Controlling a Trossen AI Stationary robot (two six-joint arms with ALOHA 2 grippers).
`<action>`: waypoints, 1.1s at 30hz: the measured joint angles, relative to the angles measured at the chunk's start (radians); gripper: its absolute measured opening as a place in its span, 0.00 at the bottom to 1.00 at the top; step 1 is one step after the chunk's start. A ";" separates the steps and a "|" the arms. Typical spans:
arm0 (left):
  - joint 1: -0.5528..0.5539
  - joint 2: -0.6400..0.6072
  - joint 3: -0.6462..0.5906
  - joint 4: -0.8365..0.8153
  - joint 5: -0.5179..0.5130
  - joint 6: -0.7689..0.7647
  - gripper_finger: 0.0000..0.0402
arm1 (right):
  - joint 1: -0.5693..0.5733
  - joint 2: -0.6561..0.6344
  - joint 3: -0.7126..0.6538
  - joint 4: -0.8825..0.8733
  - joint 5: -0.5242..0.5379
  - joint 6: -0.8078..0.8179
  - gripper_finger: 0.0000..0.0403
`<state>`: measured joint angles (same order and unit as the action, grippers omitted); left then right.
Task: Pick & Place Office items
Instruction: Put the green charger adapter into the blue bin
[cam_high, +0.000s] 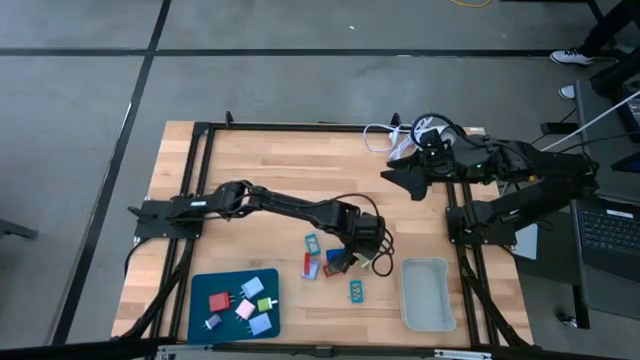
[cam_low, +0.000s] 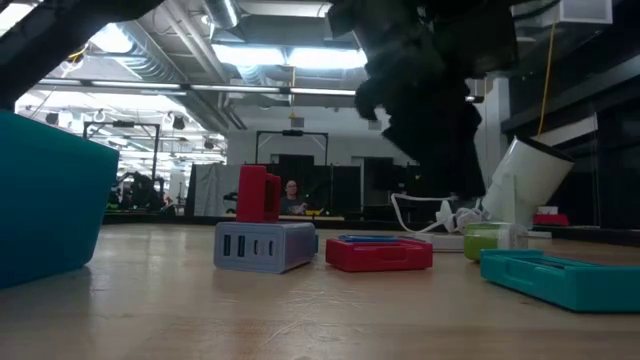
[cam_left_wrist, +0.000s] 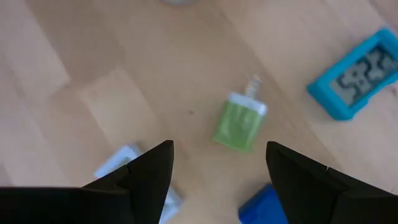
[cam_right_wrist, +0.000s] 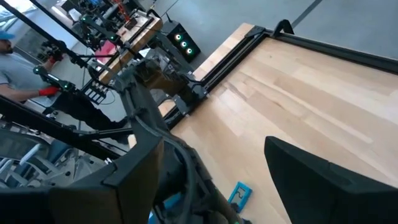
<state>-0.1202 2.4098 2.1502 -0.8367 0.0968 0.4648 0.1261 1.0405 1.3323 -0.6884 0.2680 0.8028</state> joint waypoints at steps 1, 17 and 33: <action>0.001 0.002 0.000 -0.005 0.003 0.004 0.62 | 0.000 0.000 0.000 0.004 0.000 0.000 0.70; -0.028 0.071 0.000 0.070 0.074 0.031 0.62 | 0.000 0.000 0.000 0.019 -0.018 0.000 0.70; -0.030 0.099 0.000 0.069 0.117 -0.066 0.48 | 0.000 0.000 0.000 0.027 -0.017 0.002 0.70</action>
<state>-0.1497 2.5092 2.1498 -0.7674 0.2141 0.3987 0.1261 1.0405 1.3319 -0.6617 0.2508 0.8052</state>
